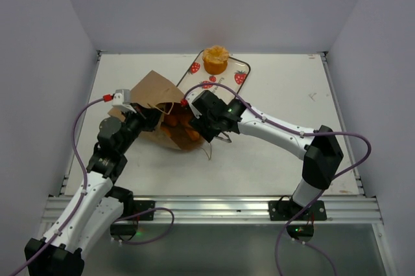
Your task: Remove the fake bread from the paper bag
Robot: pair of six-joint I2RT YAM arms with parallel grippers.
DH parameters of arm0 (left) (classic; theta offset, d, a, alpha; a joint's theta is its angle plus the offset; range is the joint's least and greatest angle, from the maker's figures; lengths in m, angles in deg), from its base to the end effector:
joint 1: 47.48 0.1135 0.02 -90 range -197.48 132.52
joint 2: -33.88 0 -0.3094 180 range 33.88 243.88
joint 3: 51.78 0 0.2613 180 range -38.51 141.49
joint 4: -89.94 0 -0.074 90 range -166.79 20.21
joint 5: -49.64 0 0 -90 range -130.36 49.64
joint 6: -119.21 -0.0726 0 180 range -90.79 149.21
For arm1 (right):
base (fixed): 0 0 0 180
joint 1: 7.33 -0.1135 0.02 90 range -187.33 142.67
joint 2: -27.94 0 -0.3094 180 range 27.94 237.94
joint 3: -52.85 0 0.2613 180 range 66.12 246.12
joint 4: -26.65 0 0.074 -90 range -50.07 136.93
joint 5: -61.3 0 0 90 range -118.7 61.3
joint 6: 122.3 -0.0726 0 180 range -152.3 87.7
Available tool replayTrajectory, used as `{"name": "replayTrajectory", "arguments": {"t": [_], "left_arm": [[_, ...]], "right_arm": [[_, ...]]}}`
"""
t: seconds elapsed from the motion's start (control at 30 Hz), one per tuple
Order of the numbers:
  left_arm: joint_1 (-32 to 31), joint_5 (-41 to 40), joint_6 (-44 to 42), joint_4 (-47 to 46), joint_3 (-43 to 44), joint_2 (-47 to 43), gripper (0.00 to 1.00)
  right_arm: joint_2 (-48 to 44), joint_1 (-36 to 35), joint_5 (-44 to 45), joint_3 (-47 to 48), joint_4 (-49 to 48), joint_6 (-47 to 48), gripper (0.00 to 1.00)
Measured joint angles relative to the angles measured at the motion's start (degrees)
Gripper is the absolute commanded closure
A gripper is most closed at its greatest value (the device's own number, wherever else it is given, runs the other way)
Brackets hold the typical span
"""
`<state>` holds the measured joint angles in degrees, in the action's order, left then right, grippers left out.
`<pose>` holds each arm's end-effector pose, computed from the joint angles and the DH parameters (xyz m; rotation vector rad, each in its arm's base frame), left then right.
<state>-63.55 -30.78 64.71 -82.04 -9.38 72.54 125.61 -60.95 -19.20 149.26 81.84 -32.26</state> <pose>0.1738 -0.0626 0.3130 -0.1570 1.7027 -0.8168 0.2487 0.3173 0.2930 -1.0906 2.2974 0.1568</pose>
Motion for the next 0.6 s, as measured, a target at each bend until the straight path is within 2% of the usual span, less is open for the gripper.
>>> {"name": "replayTrajectory", "arguments": {"t": [0.37,0.6], "left_arm": [[0.0,-0.7,6.4,-5.3,-4.6,-2.3,1.0],[0.0,-1.2,8.6,-7.3,-5.3,-2.2,1.0]], "right_arm": [[0.0,0.0,-0.5,-1.3,-0.4,-2.7,0.46],[0.2,0.0,-1.1,-1.8,-0.5,-3.5,0.55]]}}
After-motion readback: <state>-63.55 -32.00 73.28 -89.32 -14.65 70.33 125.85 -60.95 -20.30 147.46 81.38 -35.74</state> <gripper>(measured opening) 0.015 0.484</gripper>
